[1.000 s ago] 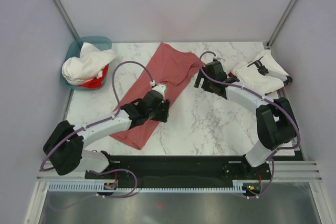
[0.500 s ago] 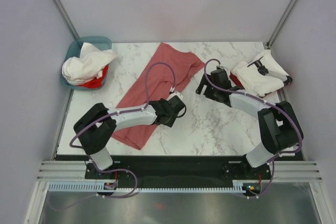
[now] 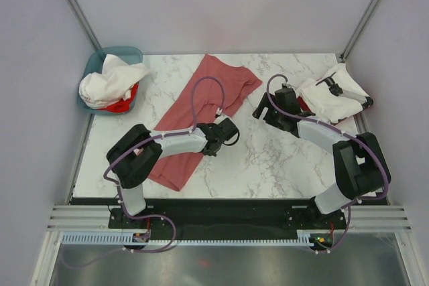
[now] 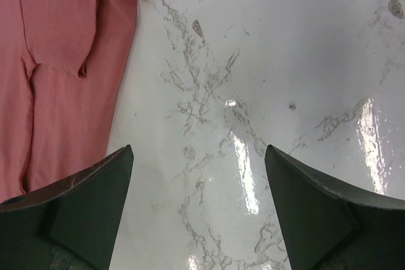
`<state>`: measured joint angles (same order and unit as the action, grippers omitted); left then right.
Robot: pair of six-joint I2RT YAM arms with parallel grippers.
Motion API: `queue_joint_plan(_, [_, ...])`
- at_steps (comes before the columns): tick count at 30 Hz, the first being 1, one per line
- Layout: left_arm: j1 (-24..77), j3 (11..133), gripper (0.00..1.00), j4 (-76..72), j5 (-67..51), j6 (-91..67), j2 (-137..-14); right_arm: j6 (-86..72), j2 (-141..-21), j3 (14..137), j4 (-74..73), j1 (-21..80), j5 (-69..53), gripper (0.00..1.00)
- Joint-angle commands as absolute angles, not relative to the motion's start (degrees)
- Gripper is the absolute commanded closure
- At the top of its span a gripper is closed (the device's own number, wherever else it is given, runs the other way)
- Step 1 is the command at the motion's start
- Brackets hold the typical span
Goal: Fold and stack the t-shirts
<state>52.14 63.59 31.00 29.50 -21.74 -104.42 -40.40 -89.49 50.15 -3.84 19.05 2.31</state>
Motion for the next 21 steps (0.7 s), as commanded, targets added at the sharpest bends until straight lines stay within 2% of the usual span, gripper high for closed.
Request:
queue_joint_plan(1, [52.03,64.25,0.86,32.78,26.73,-22.32,-105.73,-41.31,-86.93,50.01,-2.37,18.46,1.67,0.07])
queue_joint_plan(5, [52.21,65.83,0.98,32.7,21.19,-23.64,-107.66,-41.92,-86.4,50.27,-3.34,18.02,2.37,0.06])
queue_joint_plan(13, [56.42,71.28,0.98,30.95,12.14,-35.32,-109.51,-43.95,-84.03,50.45,-7.29,15.91,5.71,0.05])
queue_joint_plan(18, [60.02,73.73,0.98,18.56,6.87,-44.37,-110.83,-43.07,-82.53,50.1,-8.26,13.28,8.26,0.05])
queue_joint_plan(20, [60.82,75.4,0.89,15.83,3.88,-46.31,-111.53,-42.63,-82.62,50.1,-8.7,12.22,9.14,0.05])
queue_joint_plan(21, [61.6,77.59,0.8,15.91,3.0,-46.06,-111.88,-42.45,-82.88,49.92,-8.61,11.17,9.14,0.05])
